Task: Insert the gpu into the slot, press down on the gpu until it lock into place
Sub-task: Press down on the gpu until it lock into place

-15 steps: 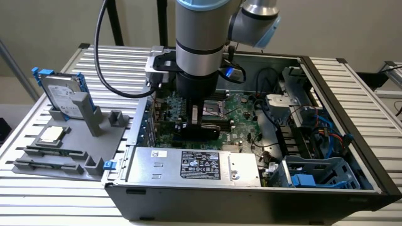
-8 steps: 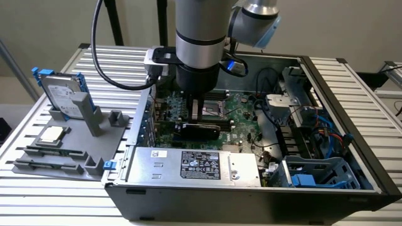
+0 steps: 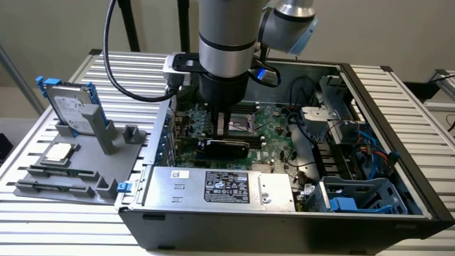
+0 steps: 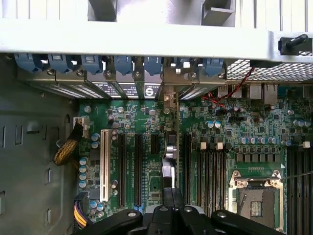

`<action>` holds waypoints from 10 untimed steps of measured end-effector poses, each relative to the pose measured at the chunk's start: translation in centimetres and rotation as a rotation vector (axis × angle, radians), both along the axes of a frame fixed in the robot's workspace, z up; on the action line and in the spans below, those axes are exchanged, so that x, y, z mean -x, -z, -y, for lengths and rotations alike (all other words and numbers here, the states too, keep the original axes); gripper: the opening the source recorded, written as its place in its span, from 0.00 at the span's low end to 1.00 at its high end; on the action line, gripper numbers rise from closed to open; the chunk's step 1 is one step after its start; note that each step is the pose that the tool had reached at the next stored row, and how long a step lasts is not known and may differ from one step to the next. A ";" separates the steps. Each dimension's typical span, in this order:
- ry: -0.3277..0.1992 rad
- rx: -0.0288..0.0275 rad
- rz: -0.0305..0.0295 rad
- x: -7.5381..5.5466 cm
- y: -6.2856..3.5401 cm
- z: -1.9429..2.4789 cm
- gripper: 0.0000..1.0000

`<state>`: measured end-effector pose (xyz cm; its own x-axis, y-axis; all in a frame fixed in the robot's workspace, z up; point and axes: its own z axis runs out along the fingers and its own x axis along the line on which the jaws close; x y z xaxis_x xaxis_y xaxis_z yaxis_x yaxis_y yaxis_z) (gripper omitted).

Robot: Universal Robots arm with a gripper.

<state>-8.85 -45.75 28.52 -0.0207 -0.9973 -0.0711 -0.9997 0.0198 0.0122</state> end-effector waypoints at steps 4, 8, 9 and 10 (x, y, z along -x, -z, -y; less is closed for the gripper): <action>0.000 0.0000 -0.0002 0.0 0.02 -0.06 0.11; 0.000 -0.0001 -0.0002 0.0 0.07 -0.32 0.11; 0.000 0.0001 -0.0002 0.0 0.08 -0.40 0.11; 0.000 -0.0001 -0.0002 0.0 0.11 -0.47 0.11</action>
<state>-8.86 -45.28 28.41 -0.0207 -0.9973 -0.0712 -0.9997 0.0198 0.0124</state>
